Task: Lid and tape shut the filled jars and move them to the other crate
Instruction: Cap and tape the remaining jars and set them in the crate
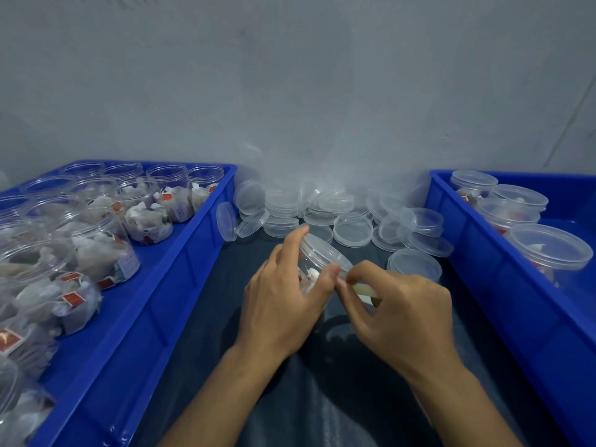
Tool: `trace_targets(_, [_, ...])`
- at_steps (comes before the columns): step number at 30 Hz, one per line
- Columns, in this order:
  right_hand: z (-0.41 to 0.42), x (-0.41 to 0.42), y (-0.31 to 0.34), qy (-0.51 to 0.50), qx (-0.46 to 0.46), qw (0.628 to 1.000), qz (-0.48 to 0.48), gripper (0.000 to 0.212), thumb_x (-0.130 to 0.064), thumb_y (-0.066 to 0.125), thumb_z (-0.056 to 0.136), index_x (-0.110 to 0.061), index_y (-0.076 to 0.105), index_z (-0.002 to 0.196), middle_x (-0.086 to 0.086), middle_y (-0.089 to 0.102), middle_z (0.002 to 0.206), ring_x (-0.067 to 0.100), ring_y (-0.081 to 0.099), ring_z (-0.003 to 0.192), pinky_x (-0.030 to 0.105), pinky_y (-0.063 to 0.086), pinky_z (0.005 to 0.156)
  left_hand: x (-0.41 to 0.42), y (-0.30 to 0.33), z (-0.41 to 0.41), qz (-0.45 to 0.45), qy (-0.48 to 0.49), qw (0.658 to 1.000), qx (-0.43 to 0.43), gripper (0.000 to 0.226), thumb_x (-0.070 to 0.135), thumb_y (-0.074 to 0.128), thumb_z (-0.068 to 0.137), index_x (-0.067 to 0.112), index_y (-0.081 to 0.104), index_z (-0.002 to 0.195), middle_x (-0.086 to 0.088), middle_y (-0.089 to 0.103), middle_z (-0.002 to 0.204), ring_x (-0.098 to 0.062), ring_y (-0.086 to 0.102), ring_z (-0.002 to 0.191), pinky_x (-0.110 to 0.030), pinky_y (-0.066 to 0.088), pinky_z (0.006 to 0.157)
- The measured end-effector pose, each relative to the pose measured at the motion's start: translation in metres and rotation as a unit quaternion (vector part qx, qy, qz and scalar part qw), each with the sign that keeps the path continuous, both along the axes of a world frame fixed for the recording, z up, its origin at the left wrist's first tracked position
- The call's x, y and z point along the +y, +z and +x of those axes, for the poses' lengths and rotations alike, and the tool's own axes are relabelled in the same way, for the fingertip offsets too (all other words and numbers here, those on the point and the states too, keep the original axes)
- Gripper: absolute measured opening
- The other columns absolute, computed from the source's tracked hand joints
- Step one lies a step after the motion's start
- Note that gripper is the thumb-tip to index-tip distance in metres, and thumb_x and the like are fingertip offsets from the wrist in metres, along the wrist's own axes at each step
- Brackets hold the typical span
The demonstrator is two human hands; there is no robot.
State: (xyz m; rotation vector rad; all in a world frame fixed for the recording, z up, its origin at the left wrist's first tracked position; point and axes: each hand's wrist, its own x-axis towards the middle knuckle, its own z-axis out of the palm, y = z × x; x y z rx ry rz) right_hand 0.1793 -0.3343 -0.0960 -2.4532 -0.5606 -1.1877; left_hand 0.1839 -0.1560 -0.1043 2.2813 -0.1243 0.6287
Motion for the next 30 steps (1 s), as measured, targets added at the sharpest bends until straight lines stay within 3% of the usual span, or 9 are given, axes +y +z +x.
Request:
trace_targets(5, [-0.006,0.003,0.004,0.007,0.024,1.0,-0.003,0.025,-0.049,0.064,0.096,-0.028,0.065,0.084,-0.011,0.057,0.054,0.017,0.056,0.047,0.03,0.04,0.045,0.002,-0.003,0.001,-0.002,-0.001,1.0,0.0,0.077,0.089,0.028,0.089,0.046,0.031,0.154,0.01,0.062,0.14,-0.015,0.062,0.12,-0.037,0.051,0.09])
trace_targets(7, [-0.008,0.004,0.007,0.006,0.056,0.998,0.009,0.02,-0.046,0.055,0.097,-0.029,0.063,0.092,-0.011,0.056,0.055,0.017,0.055,0.047,0.031,0.041,0.047,0.003,-0.004,0.002,-0.025,-0.004,1.0,0.005,0.076,0.088,0.029,0.09,0.045,0.034,0.152,0.009,0.063,0.138,-0.013,0.062,0.118,-0.034,0.049,0.088])
trace_targets(11, [-0.009,0.004,0.011,-0.013,0.117,0.993,0.028,0.03,-0.043,0.038,0.098,-0.026,0.06,0.11,-0.014,0.051,0.059,0.019,0.054,0.05,0.039,0.047,0.05,0.004,-0.003,0.003,-0.07,-0.005,0.997,0.01,0.072,0.087,0.031,0.088,0.045,0.04,0.146,0.013,0.067,0.126,-0.004,0.06,0.107,-0.028,0.044,0.084])
trace_targets(16, [-0.009,0.005,0.015,-0.046,0.077,0.996,0.008,0.019,-0.031,0.052,0.096,-0.021,0.065,0.105,-0.01,0.054,0.058,0.018,0.05,0.049,0.032,0.034,0.054,0.004,-0.001,0.005,-0.098,-0.009,0.995,0.026,0.071,0.089,0.034,0.086,0.045,0.045,0.14,0.015,0.069,0.106,0.0,0.063,0.097,-0.025,0.048,0.08])
trace_targets(22, [-0.005,0.008,0.01,-0.064,0.075,0.995,-0.02,0.022,-0.032,0.051,0.098,-0.023,0.064,0.114,-0.007,0.065,0.07,0.022,0.058,0.058,0.039,0.044,0.063,0.004,0.0,0.005,-0.123,-0.001,0.992,0.038,0.064,0.087,0.038,0.085,0.047,0.049,0.134,0.02,0.07,0.099,0.004,0.065,0.096,-0.023,0.049,0.079])
trace_targets(25, [-0.004,0.008,0.008,-0.079,0.077,0.993,-0.026,0.022,-0.034,0.05,0.098,-0.024,0.063,0.113,-0.006,0.066,0.07,0.022,0.057,0.055,0.037,0.045,0.059,0.004,0.001,0.005,-0.13,-0.004,0.99,0.045,0.063,0.086,0.04,0.085,0.046,0.051,0.132,0.022,0.07,0.1,0.01,0.064,0.097,-0.016,0.047,0.076])
trace_targets(30, [-0.004,0.011,0.007,-0.098,0.065,0.993,-0.03,0.017,-0.031,0.054,0.097,-0.024,0.065,0.107,-0.005,0.064,0.065,0.023,0.053,0.049,0.031,0.037,0.054,0.004,0.001,0.004,-0.131,-0.002,0.99,0.05,0.063,0.086,0.04,0.085,0.044,0.053,0.131,0.022,0.071,0.098,0.008,0.065,0.095,-0.017,0.047,0.076])
